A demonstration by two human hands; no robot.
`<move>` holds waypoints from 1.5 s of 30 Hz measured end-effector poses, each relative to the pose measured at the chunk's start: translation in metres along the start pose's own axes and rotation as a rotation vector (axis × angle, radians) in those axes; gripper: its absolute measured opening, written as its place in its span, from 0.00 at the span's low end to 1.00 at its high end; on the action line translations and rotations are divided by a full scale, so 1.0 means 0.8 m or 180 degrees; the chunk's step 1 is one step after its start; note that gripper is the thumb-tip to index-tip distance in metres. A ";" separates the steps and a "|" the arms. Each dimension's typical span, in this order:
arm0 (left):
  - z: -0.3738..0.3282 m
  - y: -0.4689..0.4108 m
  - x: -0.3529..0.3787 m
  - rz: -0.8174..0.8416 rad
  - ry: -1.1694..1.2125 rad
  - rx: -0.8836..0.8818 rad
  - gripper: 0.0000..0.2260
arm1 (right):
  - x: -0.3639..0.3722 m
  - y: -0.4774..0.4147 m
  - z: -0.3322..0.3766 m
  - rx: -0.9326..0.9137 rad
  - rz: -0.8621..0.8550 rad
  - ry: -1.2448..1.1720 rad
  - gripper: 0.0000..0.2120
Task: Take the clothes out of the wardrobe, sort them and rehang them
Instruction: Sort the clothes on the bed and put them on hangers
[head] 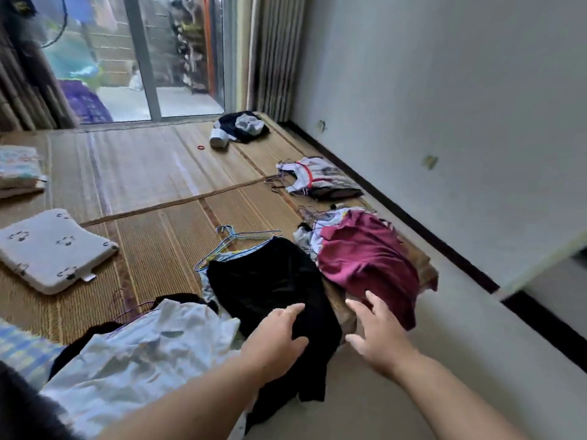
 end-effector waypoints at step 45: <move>-0.143 -0.707 0.098 -0.0479 -0.0098 -0.1581 0.25 | -0.149 -0.760 -0.373 -0.1230 0.1433 0.0441 0.32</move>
Point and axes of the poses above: each hand's wrist, its own y-axis away from the middle knuckle, its own x-axis out of the palm, z = x × y, the point moved 7 cm from there along -y, towards the middle knuckle, and after that the axes turned 1 degree about y, right-handed, at the moved point
